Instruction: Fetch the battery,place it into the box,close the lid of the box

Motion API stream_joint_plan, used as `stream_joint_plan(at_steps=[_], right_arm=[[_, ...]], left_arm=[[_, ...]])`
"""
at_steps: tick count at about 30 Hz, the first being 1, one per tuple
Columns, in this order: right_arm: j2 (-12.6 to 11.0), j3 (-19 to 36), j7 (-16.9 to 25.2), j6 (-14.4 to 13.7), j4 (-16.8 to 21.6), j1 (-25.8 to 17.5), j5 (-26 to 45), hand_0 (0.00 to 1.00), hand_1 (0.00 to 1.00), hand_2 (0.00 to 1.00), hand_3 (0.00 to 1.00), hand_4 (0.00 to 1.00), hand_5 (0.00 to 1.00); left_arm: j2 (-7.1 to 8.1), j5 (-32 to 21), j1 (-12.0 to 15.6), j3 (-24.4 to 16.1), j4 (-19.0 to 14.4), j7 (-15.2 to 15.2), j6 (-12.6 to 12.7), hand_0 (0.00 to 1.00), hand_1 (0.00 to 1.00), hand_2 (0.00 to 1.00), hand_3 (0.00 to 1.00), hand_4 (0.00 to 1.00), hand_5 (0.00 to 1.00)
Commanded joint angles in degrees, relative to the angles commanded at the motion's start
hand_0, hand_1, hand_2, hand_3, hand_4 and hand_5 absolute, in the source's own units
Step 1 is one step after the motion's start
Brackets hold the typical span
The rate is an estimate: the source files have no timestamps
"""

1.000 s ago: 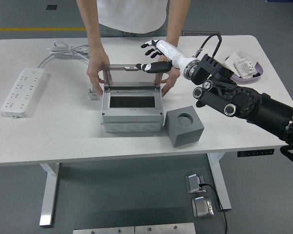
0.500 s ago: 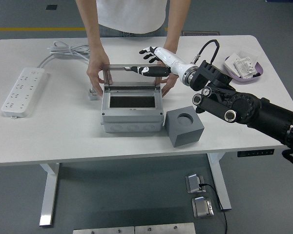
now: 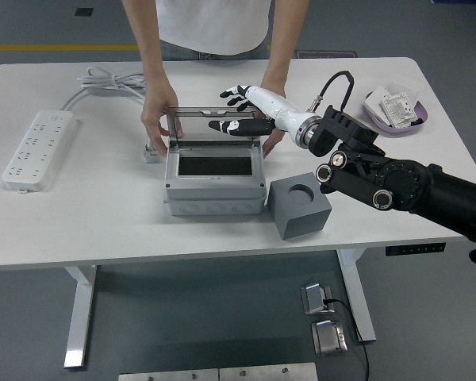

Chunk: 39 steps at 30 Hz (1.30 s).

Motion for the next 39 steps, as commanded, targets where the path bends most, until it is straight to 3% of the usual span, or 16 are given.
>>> stream_joint_plan(at_steps=[22, 39], right_arm=[[-3.6, -1.0, -3.4, 0.2, 12.0, -2.3, -4.8, 0.826, 0.726, 0.796, 0.887, 0.891, 0.709], [-5.2, 0.3, -5.5, 1.3, 16.1, -3.7, -6.7, 0.818, 0.725, 0.795, 0.885, 0.887, 0.709]], left_arm=[[-0.17, -2.4, 1.4, 1.1, 0.0, -0.2, 0.4, 0.641, 0.655, 0.557, 0.529, 0.370, 0.002], [-0.19, -1.6, 1.4, -0.2, 0.0, 0.2, 0.4, 0.640, 0.656, 0.556, 0.528, 0.372, 0.002]])
